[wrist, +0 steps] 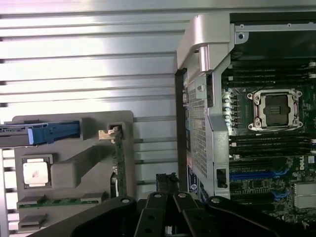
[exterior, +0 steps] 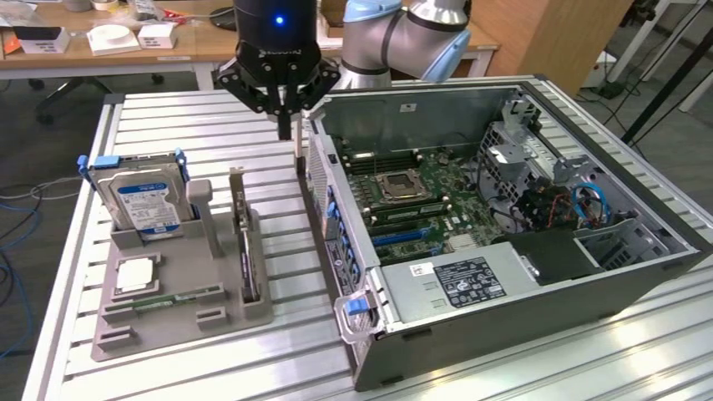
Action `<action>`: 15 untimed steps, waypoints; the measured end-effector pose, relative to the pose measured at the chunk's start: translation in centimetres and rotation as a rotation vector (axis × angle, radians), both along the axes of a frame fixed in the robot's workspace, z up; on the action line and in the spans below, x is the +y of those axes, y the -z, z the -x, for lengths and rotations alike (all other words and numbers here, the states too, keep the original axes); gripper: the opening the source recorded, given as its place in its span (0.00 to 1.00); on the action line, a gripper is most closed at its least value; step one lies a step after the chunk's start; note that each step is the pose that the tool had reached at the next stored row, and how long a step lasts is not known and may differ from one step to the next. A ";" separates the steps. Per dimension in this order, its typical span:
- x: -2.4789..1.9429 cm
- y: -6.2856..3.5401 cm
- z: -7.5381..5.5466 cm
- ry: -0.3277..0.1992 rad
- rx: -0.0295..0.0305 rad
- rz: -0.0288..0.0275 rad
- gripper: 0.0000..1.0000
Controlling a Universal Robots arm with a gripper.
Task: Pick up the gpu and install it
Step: 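Reach for the gpu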
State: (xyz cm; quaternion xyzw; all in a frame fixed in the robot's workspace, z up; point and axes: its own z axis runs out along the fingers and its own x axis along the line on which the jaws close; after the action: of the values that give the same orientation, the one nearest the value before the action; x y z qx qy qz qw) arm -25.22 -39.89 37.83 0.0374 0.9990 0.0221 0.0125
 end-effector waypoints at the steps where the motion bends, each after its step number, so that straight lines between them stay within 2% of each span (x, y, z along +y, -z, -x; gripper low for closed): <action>1: 0.00 0.02 0.1 0.000 0.0000 0.0000 0.11; 15: 0.00 0.20 1.6 0.000 0.0000 0.0000 0.11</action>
State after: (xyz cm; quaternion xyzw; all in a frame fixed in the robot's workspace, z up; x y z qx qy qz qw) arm -26.79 -39.89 37.63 0.0374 0.9990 0.0221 0.0125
